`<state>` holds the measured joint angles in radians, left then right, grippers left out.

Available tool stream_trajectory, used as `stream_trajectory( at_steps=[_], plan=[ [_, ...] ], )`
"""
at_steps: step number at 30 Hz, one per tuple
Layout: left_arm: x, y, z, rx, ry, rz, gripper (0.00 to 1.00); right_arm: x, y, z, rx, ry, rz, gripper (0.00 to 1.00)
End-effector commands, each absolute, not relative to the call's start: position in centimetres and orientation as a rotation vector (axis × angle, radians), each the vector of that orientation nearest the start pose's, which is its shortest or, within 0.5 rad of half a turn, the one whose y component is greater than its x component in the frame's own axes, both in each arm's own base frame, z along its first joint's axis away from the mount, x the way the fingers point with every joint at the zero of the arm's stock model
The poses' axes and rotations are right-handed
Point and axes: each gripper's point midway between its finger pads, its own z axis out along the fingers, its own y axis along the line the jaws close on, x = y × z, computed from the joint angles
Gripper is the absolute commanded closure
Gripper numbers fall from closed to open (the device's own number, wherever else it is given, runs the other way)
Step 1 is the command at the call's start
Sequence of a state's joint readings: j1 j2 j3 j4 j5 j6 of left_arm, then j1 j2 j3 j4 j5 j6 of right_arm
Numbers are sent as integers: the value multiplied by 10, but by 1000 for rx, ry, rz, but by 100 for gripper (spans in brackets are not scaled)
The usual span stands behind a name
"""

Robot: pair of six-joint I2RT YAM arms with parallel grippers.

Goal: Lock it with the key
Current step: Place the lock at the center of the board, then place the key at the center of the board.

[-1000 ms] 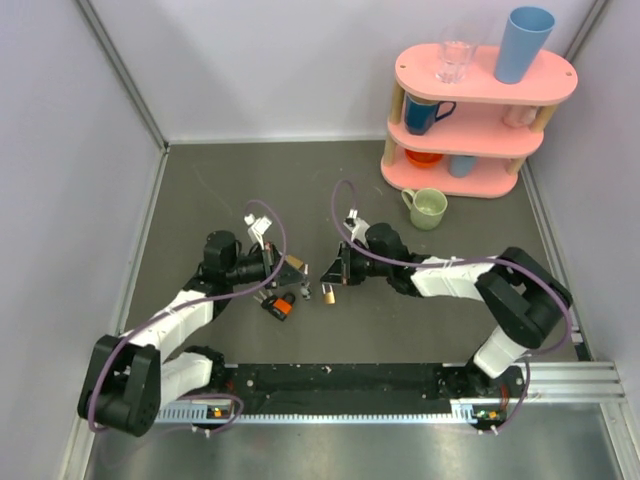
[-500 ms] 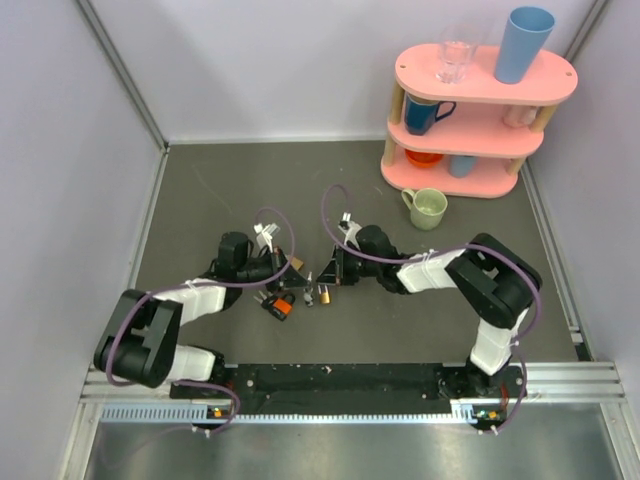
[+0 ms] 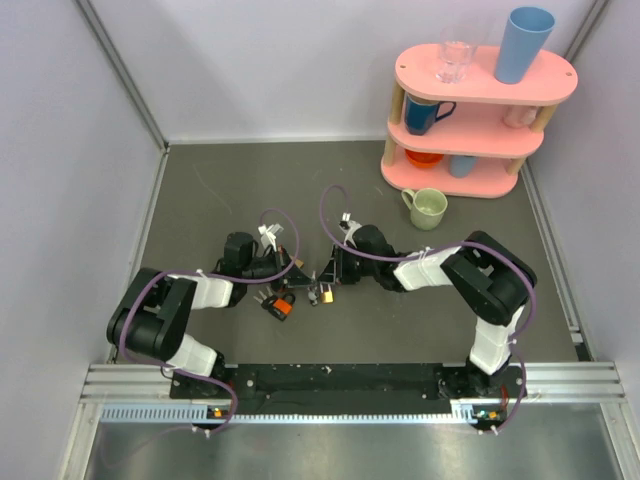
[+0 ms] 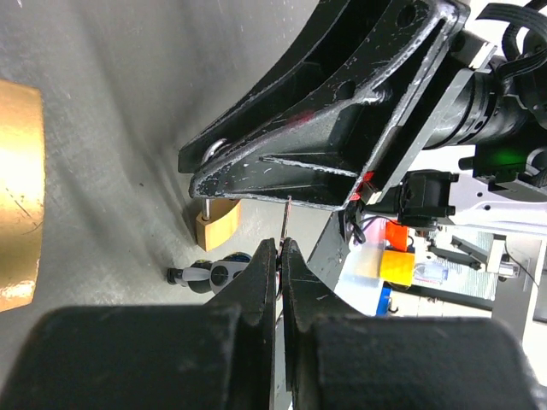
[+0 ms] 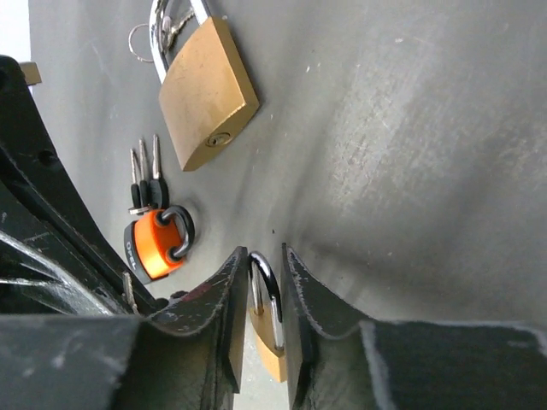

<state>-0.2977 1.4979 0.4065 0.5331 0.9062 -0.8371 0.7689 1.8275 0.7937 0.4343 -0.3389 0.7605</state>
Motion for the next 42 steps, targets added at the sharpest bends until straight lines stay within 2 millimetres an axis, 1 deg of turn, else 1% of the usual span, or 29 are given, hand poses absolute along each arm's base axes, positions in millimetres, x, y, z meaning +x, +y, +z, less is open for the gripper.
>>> stream_trajectory(
  at_steps=[1,2,3,4,5,6,7,8,10,12,13,15,16,17,19,20,23,26,27,29,32,33,35,36,37,39,40,41,42],
  plan=[
    [238,-243,98,72,2230,-1629,100,276,372,53,-249,2328,1147,72],
    [238,-244,97,73,2230,-1632,100,278,374,57,-254,2320,1147,65],
    [237,-244,97,68,2233,-1636,100,280,372,59,-247,2323,1131,63],
    [237,-245,98,73,2229,-1639,100,281,371,62,-247,2315,1122,53],
    [237,-245,97,72,2230,-1639,100,282,370,65,-246,2309,1114,45],
    [237,-245,98,71,2229,-1640,100,285,369,74,-235,2282,1103,40],
    [236,-245,98,74,2228,-1642,100,286,366,76,-229,2285,1087,33],
    [236,-245,100,78,2220,-1640,100,288,364,79,-218,2280,1079,30],
    [237,-244,101,80,2213,-1637,100,291,360,90,-186,2265,1066,17],
    [237,-244,104,81,2203,-1631,100,296,353,97,-143,2254,1051,12],
    [236,-244,104,80,2203,-1630,100,297,350,108,-115,2234,1060,8],
    [236,-244,104,77,2200,-1626,100,301,340,111,-67,2226,1046,7],
    [236,-244,104,75,2199,-1623,100,302,336,123,-42,2199,1062,5],
    [237,-243,104,68,2199,-1620,100,302,330,123,-17,2190,1062,4],
    [236,-242,102,51,2203,-1616,100,303,323,133,7,2160,1071,2],
    [236,-242,101,48,2202,-1614,100,302,318,142,17,2135,1078,2],
    [236,-241,98,33,2207,-1604,100,300,309,158,24,2097,1075,1],
    [235,-240,95,25,2211,-1603,99,297,304,163,19,2090,1062,1],
    [235,-240,94,20,2215,-1602,97,296,301,169,20,2073,1065,1],
    [235,-240,94,17,2214,-1598,94,294,299,170,23,2070,1062,1],
    [235,-239,94,11,2211,-1585,83,291,295,172,27,2062,1062,1],
    [234,-238,93,13,2208,-1580,76,289,294,173,25,2058,1065,1],
    [233,-237,96,14,2199,-1572,67,288,292,173,31,2060,1064,1],
    [234,-236,97,19,2195,-1559,59,287,293,174,30,2057,1069,1],
    [235,-236,101,28,2179,-1551,55,286,293,177,31,2048,1074,1],
    [236,-234,101,28,2187,-1521,49,286,293,179,28,2045,1082,1],
    [237,-233,107,42,2167,-1511,44,286,293,182,28,2039,1085,1],
    [236,-232,106,44,2181,-1492,42,286,292,183,28,2037,1086,1],
    [238,-231,112,54,2162,-1476,38,285,292,183,25,2036,1084,1]
  ],
)
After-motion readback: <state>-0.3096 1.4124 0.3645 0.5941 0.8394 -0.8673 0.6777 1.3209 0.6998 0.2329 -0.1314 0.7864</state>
